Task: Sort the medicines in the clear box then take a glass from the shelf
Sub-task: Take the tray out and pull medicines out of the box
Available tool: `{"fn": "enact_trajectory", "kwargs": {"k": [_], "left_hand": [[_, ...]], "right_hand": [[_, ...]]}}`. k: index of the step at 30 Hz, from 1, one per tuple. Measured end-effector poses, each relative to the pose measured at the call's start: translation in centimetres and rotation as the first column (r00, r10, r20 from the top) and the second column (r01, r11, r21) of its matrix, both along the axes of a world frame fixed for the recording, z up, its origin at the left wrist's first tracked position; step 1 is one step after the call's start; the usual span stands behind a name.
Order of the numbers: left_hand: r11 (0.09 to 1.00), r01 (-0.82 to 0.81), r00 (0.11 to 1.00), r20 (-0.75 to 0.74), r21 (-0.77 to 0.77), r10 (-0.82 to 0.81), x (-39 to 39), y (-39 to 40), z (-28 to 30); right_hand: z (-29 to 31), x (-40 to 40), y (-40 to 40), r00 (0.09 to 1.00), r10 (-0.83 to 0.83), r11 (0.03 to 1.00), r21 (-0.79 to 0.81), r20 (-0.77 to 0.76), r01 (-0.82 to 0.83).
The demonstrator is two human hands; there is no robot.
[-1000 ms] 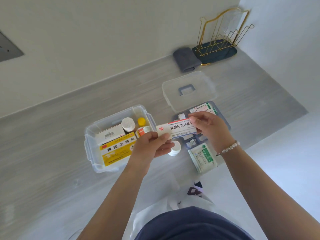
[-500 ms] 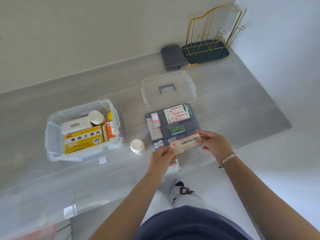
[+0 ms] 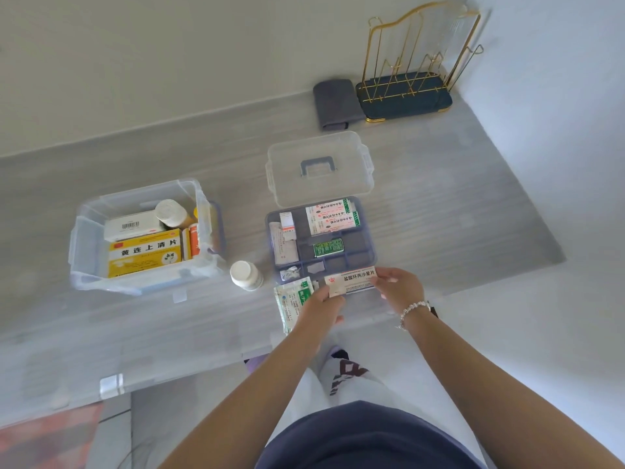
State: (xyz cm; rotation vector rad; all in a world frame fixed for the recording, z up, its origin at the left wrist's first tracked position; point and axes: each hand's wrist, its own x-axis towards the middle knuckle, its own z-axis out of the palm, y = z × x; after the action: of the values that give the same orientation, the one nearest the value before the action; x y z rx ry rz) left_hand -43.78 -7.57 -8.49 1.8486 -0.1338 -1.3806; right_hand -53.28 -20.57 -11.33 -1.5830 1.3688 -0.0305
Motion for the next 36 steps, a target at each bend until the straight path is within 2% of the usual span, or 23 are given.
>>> {"fn": "enact_trajectory", "kwargs": {"k": [3, 6, 8, 11, 17, 21, 27, 36], "left_hand": [[0.999, -0.028, 1.000, 0.007, 0.037, 0.028, -0.2, -0.1, 0.6], [0.999, -0.039, 0.995, 0.091, 0.037, 0.035, -0.1, -0.1, 1.4], [0.995, -0.099, 0.988, 0.116, 0.001, 0.098, 0.3, 0.0, 2.1], [0.974, -0.203, 0.967, 0.133, -0.099, 0.215, 1.5, 0.4, 3.7], [0.939, -0.239, 0.891, 0.330, -0.246, 0.313, 4.6, 2.7, 7.1], [0.925, -0.241, 0.842, 0.412, -0.293, 0.350, 7.4, 5.1, 8.2], [0.918, -0.255, 0.818, 0.438, -0.306, 0.373, 12.7, 9.2, 8.6], [0.940, -0.211, 0.822, 0.473, -0.267, 0.318, 22.3, 15.1, 7.7]], "right_hand": [[0.4, 0.1, 0.2, 1.000, 0.004, 1.000, -0.023, -0.025, -0.004], [1.3, 0.0, 0.6, 1.000, -0.010, 0.997, -0.071, 0.013, 0.011], [2.3, 0.4, 0.9, 0.998, 0.027, 0.996, -0.086, 0.054, -0.023], [4.1, 1.7, 1.4, 0.984, 0.096, 0.994, -0.061, 0.148, -0.088], [8.2, 5.9, 3.7, 0.914, 0.128, 0.987, 0.041, 0.384, -0.156], [10.2, 9.1, 5.8, 0.863, 0.159, 0.975, 0.060, 0.480, -0.213], [11.8, 14.9, 9.9, 0.833, 0.221, 0.965, 0.010, 0.508, -0.262], [10.5, 23.8, 15.8, 0.838, 0.154, 0.974, 0.062, 0.524, -0.218]]}}
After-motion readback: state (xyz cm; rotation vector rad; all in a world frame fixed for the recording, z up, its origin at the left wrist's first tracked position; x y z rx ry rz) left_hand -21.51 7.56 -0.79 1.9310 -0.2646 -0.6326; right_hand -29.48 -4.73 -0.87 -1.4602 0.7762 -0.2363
